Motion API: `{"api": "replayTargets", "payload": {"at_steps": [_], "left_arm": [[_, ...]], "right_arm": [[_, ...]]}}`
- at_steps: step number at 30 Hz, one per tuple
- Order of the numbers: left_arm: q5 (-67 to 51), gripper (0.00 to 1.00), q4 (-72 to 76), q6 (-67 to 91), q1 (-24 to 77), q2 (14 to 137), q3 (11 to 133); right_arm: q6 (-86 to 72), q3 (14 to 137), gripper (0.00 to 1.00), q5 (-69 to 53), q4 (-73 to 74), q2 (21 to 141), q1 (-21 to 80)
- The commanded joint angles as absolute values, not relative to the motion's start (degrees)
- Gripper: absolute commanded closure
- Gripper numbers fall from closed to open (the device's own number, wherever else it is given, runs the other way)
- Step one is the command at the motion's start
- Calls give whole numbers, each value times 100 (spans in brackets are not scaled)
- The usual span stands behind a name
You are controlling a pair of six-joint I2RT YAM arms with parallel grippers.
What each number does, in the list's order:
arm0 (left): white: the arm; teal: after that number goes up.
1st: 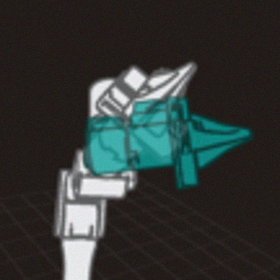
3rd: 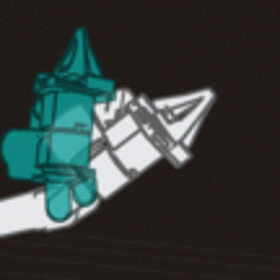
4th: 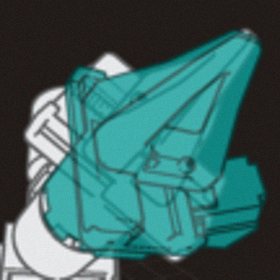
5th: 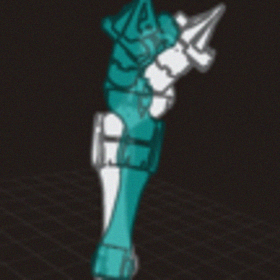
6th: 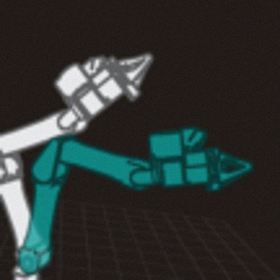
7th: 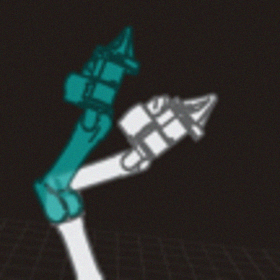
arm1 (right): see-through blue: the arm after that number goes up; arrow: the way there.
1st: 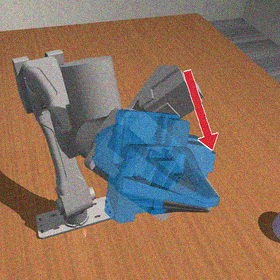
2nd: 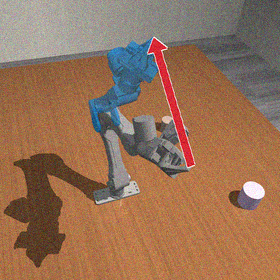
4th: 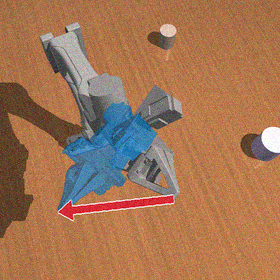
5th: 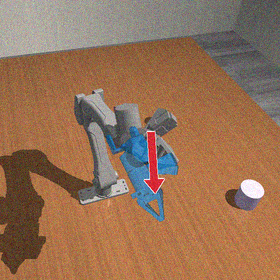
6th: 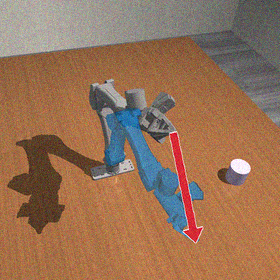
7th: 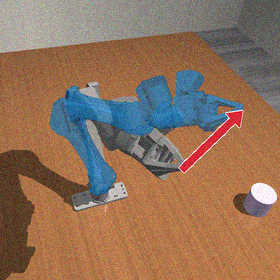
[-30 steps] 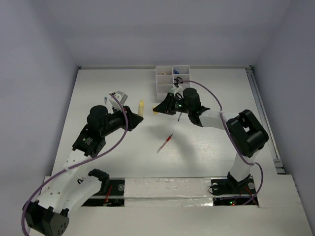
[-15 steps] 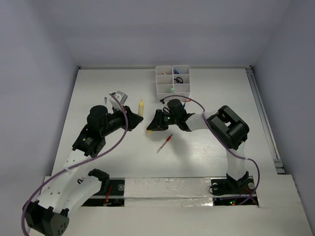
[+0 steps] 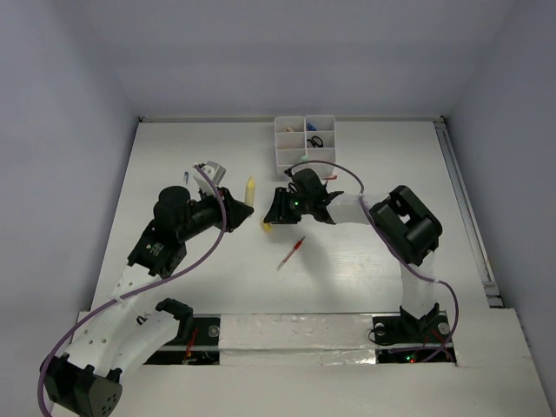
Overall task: Sort the stationery into containers
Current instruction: Place the pen cap at the center of the board, then pick up the pen cap from the center of the board.
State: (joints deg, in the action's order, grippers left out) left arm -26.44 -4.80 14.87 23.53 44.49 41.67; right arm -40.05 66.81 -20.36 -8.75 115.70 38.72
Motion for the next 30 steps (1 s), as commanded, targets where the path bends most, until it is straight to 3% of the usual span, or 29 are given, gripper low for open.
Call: {"api": "replayTargets", "payload": {"at_steps": [1,12,30], "left_arm": [[-2804,100,-132,1477,2329,4412,4104],[-2664,100,-167,1459,2277,4360,4148],[-1048,100,-597,1398,2118,3595,4342]], "right_arm": [[-3542,6803,54,-1258,-97,11382,3867],[-2743,6952,50,-844,201,11030,4174],[-1214,8788,46,922,2204,11785,5062]]}}
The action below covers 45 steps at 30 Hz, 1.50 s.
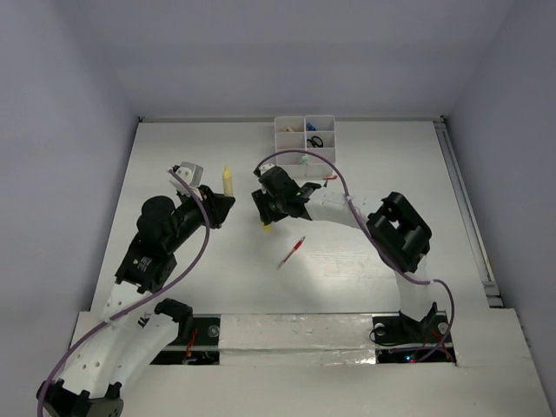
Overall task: Sort the stationery into containers
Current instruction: Pick up the pen cap from the center of the board.
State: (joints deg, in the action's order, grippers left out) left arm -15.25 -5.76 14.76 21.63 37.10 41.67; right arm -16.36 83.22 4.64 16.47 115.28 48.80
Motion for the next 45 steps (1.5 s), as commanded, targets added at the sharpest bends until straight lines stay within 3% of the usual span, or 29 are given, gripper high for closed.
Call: {"api": "replayTargets", "payload": {"at_steps": [1,6,18,24,32,36,38,45], "left_arm": [[-950,100,-624,1397,2118,3534,4350],[-361,100,-764,1415,2118,3384,4368],[-448,100,-738,1397,2118,3357,4359],[-501,100,-729,1389,2118,3340,4342],[-659,100,-677,1389,2118,3340,4298],[-1080,100,-519,1432,2118,3366,4236],[-1370,100,-405,1485,2118,3410,4193],[-2591,100,156,1722,2118,3612,4096]], "right_arm": [[-1161,9015,46,1106,2328,11864,5150],[-985,9562,46,1467,2952,12260,5264],[-721,10353,51,1775,3760,12902,5423],[-922,10556,64,1898,3999,13069,5423],[-1002,10600,99,2013,4184,13009,5423],[-1089,10223,100,1882,3684,12403,5274],[-1230,9731,100,1261,3289,11991,5125],[-2432,7631,100,-429,253,9960,4509]]}}
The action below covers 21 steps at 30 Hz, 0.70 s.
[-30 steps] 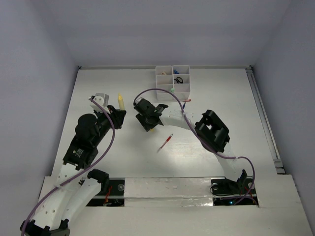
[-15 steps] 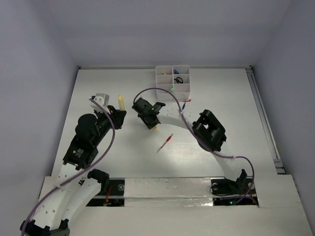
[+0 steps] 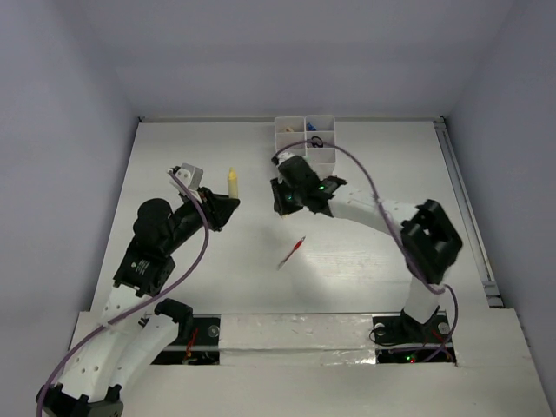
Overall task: Sort the stationery into containers
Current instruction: Close the pen cap on the pen.
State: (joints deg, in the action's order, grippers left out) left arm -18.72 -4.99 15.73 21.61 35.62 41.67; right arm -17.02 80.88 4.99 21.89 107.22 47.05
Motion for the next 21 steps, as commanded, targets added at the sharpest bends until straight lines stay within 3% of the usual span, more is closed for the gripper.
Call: {"api": "replayTargets", "payload": {"at_steps": [1,12,21], "left_arm": [[-2715,100,219,1810,2118,3630,4087],[-4323,100,2352,3258,2118,4007,3841],[-4790,100,3330,3823,2118,4219,3569]], "right_arm": [[-2582,7429,100,-596,-67,9619,4361],[-4498,6126,100,-1837,-4170,8262,3762],[-5465,6161,100,-2109,-5973,8261,3762]]}}
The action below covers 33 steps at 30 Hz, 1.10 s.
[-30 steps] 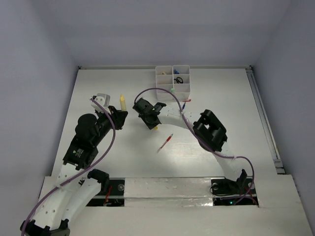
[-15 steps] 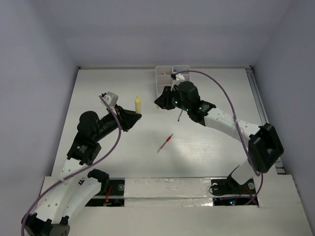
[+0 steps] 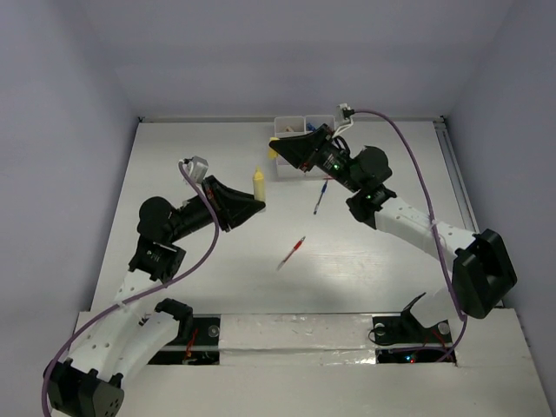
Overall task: Sort the stationery into containers
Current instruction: Close the pen cap on the pen.
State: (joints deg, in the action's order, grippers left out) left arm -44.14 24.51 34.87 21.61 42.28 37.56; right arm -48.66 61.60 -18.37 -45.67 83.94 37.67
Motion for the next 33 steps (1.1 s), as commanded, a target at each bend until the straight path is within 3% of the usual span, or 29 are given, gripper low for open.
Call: {"api": "replayTargets", "payload": {"at_steps": [1,15,33], "left_arm": [[-4816,100,3375,3902,2118,4227,3551],[-5010,100,3568,3990,2118,4316,3560],[-4913,100,3252,3771,2118,4359,3683]], "right_arm": [[-5589,6170,100,-2188,-6151,8357,3762],[-6934,6706,100,-3269,-7690,9158,3762],[-7312,6811,100,-3603,-7928,9316,3762]]}}
